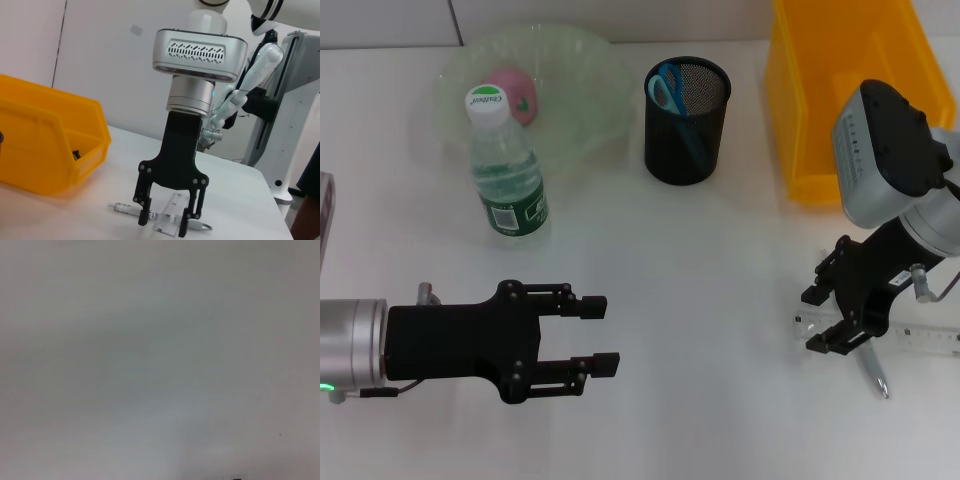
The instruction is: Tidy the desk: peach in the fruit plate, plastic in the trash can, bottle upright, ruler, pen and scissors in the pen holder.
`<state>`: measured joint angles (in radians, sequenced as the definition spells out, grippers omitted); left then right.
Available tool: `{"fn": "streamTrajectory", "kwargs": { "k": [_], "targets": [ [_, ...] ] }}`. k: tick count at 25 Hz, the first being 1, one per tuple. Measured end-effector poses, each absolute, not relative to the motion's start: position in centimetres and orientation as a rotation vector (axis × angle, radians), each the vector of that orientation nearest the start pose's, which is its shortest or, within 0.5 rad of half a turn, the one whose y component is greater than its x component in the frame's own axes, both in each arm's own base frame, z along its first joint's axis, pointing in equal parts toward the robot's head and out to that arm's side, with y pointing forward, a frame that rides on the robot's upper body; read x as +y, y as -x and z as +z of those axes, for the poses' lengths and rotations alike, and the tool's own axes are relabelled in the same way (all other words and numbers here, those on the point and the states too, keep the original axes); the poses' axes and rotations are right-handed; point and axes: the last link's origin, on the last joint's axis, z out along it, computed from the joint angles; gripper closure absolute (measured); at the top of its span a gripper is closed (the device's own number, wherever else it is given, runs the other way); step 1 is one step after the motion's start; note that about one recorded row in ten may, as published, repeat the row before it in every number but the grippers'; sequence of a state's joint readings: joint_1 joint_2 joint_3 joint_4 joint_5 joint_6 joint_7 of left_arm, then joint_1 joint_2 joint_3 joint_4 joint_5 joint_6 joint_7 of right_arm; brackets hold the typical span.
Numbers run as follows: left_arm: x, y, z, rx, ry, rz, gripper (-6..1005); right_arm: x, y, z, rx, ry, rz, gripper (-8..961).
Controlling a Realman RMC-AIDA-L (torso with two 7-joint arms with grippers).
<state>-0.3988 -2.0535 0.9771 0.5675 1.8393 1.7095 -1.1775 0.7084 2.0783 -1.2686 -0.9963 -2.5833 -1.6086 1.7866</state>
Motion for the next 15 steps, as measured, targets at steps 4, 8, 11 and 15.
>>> {"fn": "streamTrajectory", "kwargs": {
  "k": [4, 8, 11, 15],
  "targets": [
    [26.2, 27.1, -2.8, -0.464, 2.964, -0.833, 361, 34.8, -21.6, -2.5, 0.232, 3.075, -0.683, 400],
    [26.2, 27.0, -2.8, -0.462, 2.959, -0.841, 361, 34.7, -21.7, -2.5, 0.237, 3.075, -0.684, 407],
    [26.2, 27.0, -2.8, -0.462, 2.958, -0.844, 361, 34.7, -21.6, -2.3, 0.235, 3.073, -0.676, 443],
    [26.2, 27.0, -2.8, -0.461, 2.956, -0.852, 361, 35.1, -21.0, -1.1, 0.242, 3.049, -0.597, 570]
  ]
}}
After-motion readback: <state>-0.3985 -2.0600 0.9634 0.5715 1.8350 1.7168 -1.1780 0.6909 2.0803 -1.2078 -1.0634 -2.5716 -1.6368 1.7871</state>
